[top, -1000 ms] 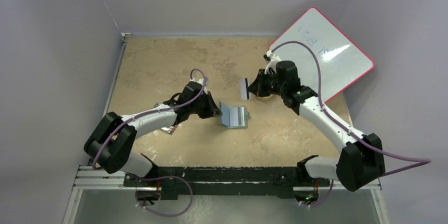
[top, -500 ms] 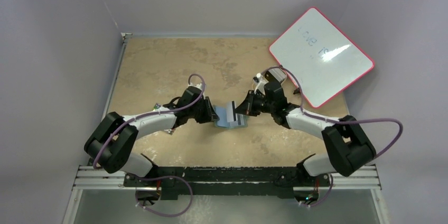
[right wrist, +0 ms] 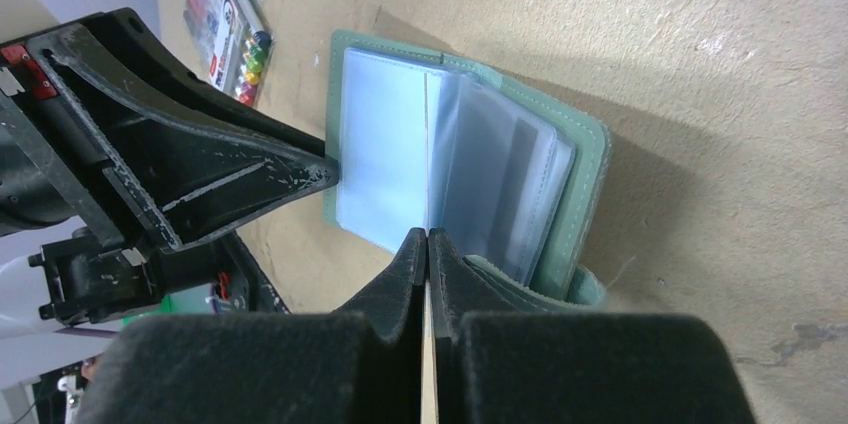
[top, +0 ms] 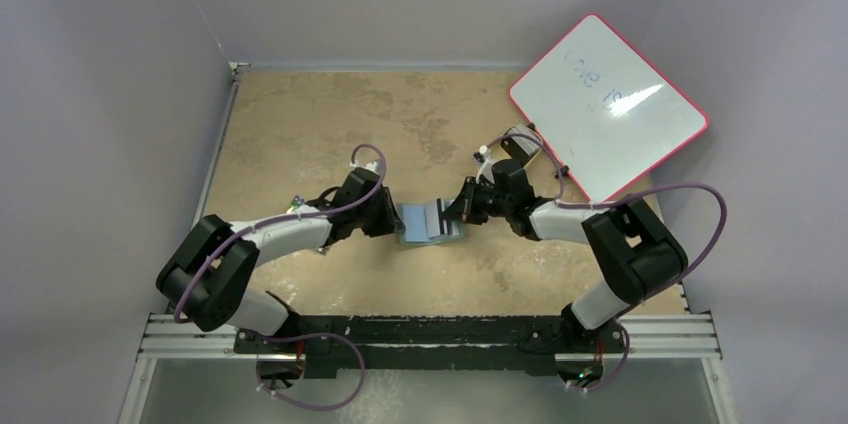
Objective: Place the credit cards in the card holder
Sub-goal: Insert the credit card into the card holder.
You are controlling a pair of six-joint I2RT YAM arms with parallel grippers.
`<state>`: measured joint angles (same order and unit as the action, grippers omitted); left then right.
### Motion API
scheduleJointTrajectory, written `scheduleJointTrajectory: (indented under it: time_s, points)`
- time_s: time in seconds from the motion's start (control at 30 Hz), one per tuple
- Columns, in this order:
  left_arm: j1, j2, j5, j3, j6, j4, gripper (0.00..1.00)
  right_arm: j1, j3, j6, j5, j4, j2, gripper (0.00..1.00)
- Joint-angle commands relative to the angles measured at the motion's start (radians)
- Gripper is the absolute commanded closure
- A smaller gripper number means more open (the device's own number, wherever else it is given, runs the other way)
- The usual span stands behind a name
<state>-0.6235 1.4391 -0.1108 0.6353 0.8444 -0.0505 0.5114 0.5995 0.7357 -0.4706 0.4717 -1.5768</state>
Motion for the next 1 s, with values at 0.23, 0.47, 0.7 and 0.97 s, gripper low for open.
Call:
scheduleJointTrajectory:
  time_s: [0.23, 0.47, 0.7, 0.97]
  points:
    - [0.005, -0.035, 0.022, -0.033, -0.027, 0.029, 0.96, -0.02, -0.024, 0.063, -0.027, 0.104, -0.052, 1.0]
    - [0.005, -0.03, 0.008, -0.04, -0.022, 0.045, 1.0, -0.02, -0.031, 0.064, -0.006, 0.094, -0.053, 1.0]
    - [0.005, -0.016, -0.002, -0.041, -0.017, 0.061, 1.0, -0.02, -0.045, 0.06, -0.006, 0.128, -0.085, 1.0]
    - [0.006, -0.014, -0.002, -0.041, -0.011, 0.067, 1.0, -0.019, -0.04, 0.06, -0.035, 0.139, -0.112, 1.0]
